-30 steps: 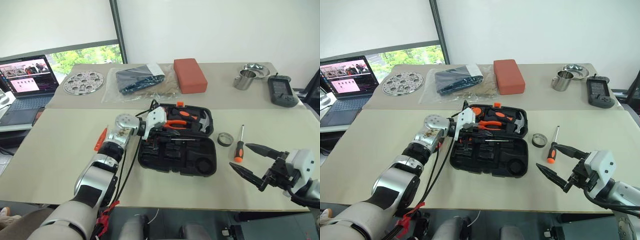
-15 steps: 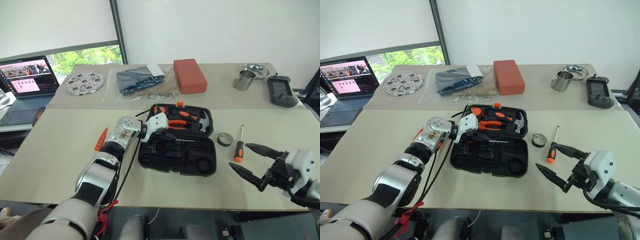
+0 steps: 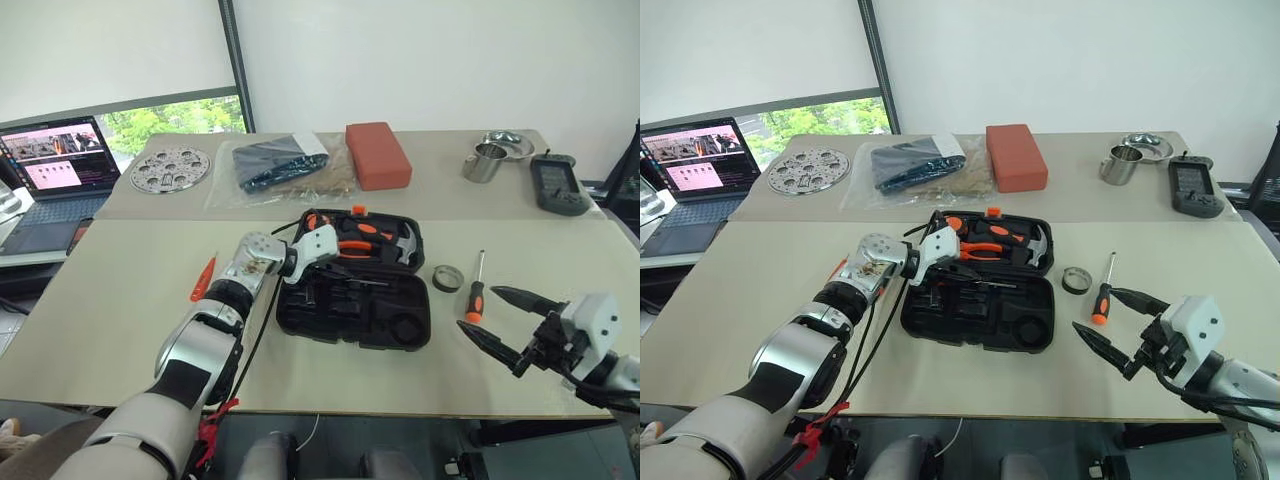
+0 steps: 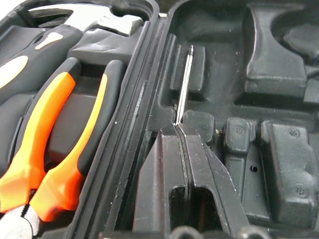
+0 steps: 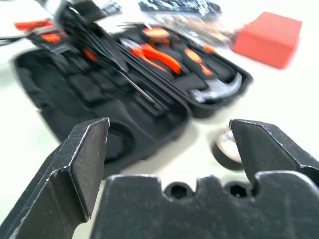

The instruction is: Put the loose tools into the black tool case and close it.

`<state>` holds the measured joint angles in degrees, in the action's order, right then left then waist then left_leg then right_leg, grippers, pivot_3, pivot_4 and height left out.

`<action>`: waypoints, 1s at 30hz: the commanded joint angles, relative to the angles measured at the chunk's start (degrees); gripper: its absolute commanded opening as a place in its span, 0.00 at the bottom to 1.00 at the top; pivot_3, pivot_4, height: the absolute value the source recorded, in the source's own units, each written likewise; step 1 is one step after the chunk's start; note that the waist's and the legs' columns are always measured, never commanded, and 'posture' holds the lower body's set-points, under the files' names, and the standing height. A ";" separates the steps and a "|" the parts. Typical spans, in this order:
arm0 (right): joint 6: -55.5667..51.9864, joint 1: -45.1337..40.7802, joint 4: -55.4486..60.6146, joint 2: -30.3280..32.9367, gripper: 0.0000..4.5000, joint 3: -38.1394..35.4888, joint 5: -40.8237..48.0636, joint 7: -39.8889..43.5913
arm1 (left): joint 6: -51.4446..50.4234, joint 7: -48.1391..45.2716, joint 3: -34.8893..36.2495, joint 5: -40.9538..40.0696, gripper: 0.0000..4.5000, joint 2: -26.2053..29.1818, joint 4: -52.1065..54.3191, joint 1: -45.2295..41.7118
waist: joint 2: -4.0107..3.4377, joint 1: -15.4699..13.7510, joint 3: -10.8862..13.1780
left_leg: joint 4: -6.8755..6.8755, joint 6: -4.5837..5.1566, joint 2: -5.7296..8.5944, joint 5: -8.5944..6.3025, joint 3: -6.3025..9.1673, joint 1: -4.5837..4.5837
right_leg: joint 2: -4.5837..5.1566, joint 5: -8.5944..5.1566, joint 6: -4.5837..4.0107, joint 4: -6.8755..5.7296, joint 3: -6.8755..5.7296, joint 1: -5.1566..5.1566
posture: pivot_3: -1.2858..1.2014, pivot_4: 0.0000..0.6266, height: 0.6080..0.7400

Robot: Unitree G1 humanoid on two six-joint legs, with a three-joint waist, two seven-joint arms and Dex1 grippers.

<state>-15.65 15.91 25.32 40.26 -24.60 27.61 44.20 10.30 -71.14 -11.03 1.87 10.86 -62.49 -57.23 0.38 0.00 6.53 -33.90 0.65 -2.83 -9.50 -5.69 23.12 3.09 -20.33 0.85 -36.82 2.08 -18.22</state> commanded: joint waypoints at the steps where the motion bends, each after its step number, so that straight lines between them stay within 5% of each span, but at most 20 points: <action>1: -6.46 -2.60 -0.01 0.72 1.00 2.07 -4.13 -7.07 | -3.31 -4.50 4.18 -5.81 0.06 1.47 6.28 0.17 | 0.00 0.07 0.00 | 0.01 -0.01 -0.01 0.00 0.00 0.06 | -0.01 0.00 0.00 0.01 0.00 -0.07 | 0.52 0.24 1.00; 4: -12.87 -6.67 -0.88 0.32 1.00 4.10 -5.68 -12.03 | -6.70 -8.84 5.71 -9.19 0.21 3.95 13.37 1.68 | -0.01 0.51 0.03 | 0.05 -0.05 -0.02 0.03 -0.01 0.16 | -0.09 0.00 -0.01 0.07 0.07 -0.14 | 0.52 0.24 1.00; 14: -39.17 -20.65 -3.88 -4.46 1.00 6.28 -4.56 -26.85 | -21.79 -19.78 5.84 -19.19 0.99 15.16 41.21 8.34 | -0.16 0.77 -0.04 | 0.08 -0.30 -0.11 0.18 -0.03 0.14 | -0.23 -0.01 -0.02 0.09 0.34 -0.11 | 0.52 0.24 1.00; 19: -48.69 -24.02 -4.60 -7.26 1.00 7.93 -3.51 -29.49 | -26.18 -19.32 5.19 -20.96 0.99 17.87 47.18 8.92 | -0.39 0.47 -0.18 | 0.06 -0.08 -0.07 0.05 0.01 0.17 | -0.24 -0.01 -0.01 0.12 0.44 -0.06 | 0.52 0.24 1.00; 30: -52.19 -26.09 -5.98 -6.78 0.22 6.14 -6.79 -32.91 | -27.41 -18.16 4.26 -22.12 1.00 18.42 50.94 9.45 | -0.50 0.68 -0.25 | 0.06 -0.05 -0.10 0.03 0.15 0.26 | -0.66 -0.02 -0.01 0.16 0.89 -0.07 | 0.52 0.24 1.00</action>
<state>-67.65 -9.27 19.48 33.11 -16.18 22.15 12.78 -17.07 -89.58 -7.37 -18.65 28.95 -13.86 -47.27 -0.12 0.68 6.27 -33.83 0.60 -2.92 -9.47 -5.54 23.38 2.43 -20.35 0.85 -36.66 3.00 -18.30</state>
